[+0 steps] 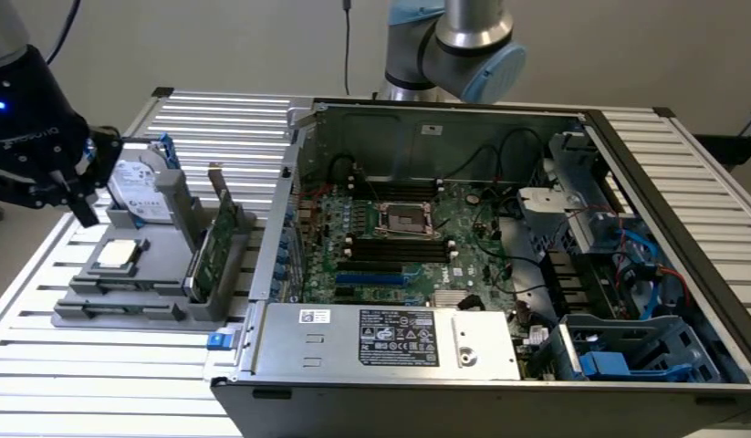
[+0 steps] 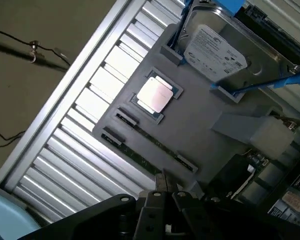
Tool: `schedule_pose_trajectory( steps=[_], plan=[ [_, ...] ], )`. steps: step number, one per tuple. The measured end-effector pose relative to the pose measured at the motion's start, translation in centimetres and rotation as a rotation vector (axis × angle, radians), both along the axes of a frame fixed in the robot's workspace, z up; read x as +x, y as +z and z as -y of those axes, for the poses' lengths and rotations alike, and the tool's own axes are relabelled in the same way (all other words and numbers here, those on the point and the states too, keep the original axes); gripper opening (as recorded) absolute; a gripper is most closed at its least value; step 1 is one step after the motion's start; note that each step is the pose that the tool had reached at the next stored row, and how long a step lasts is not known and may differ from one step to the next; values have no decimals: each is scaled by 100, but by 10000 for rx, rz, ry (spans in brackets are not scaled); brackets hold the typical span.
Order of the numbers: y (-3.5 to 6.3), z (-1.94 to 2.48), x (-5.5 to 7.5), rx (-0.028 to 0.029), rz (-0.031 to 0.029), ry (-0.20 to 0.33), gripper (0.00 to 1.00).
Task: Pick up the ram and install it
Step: 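Pick up the ram and move it above insertion slot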
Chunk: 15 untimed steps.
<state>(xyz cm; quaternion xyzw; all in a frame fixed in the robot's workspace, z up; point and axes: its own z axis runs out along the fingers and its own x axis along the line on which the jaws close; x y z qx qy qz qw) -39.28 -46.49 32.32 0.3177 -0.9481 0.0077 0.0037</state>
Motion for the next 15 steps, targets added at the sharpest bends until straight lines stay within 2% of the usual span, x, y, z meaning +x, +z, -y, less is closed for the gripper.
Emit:
schedule_pose_trajectory(
  steps=[11, 15],
  plan=[
    [-66, 0, 0, 1, -1, 1989, 11],
    [-85, 0, 0, 2, -19, 2725, 11]
  ],
)
